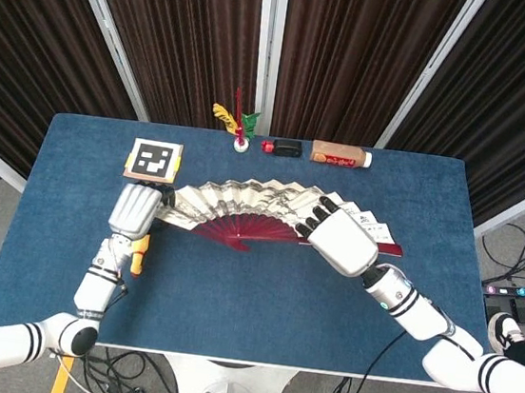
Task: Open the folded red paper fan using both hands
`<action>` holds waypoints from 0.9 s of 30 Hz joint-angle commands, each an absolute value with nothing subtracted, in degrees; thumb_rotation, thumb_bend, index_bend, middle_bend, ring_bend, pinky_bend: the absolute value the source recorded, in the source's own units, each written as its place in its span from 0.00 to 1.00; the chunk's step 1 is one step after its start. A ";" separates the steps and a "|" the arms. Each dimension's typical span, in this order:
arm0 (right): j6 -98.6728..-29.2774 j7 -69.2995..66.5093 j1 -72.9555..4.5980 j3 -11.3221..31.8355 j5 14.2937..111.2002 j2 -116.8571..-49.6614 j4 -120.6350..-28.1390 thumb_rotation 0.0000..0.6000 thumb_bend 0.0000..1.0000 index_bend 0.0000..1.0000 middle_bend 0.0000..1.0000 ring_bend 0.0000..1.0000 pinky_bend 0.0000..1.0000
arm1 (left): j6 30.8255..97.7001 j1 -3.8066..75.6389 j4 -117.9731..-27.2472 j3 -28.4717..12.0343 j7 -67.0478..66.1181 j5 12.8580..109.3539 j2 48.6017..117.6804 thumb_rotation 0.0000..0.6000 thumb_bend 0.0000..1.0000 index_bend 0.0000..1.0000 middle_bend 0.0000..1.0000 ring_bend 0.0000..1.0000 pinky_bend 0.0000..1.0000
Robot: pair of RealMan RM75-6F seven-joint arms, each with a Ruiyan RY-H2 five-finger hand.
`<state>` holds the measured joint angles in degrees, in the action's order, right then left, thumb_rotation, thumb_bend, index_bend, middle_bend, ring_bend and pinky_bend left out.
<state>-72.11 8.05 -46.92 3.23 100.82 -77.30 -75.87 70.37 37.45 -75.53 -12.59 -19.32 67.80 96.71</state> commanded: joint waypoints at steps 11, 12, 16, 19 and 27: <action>-77.17 6.03 -38.00 -0.89 99.22 -88.29 -63.71 1.00 0.07 0.03 0.22 0.07 0.00 | 71.21 36.67 -70.03 -8.44 -21.40 72.95 101.20 1.00 0.02 0.10 0.13 0.11 0.23; -76.56 6.61 -37.50 -0.94 98.45 -88.03 -64.47 1.00 0.04 0.01 0.18 0.04 0.00 | 71.27 36.60 -70.08 -8.36 -21.41 73.21 101.18 1.00 0.00 0.09 0.11 0.09 0.22; -73.35 8.78 -35.51 -0.78 94.27 -86.38 -68.68 1.00 0.00 0.00 0.01 0.00 0.00 | 70.97 36.24 -70.80 -8.34 -21.41 73.44 100.97 1.00 0.00 0.05 0.06 0.05 0.19; -70.65 9.75 -34.51 -0.38 91.01 -84.24 -72.61 1.00 0.00 0.00 0.00 0.00 0.00 | 71.22 35.76 -71.74 -8.11 -22.07 73.83 100.46 1.00 0.00 0.04 0.04 0.03 0.17; -60.26 10.31 -35.17 -0.40 84.32 -77.50 -81.72 1.00 0.00 0.00 0.00 0.00 0.00 | 70.71 34.60 -75.55 -8.61 -23.74 72.56 97.99 1.00 0.00 0.02 0.01 0.01 0.14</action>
<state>-63.28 10.09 -34.85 -0.47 86.62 -79.76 -78.98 70.70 34.77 -75.34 -8.35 -23.94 72.77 98.19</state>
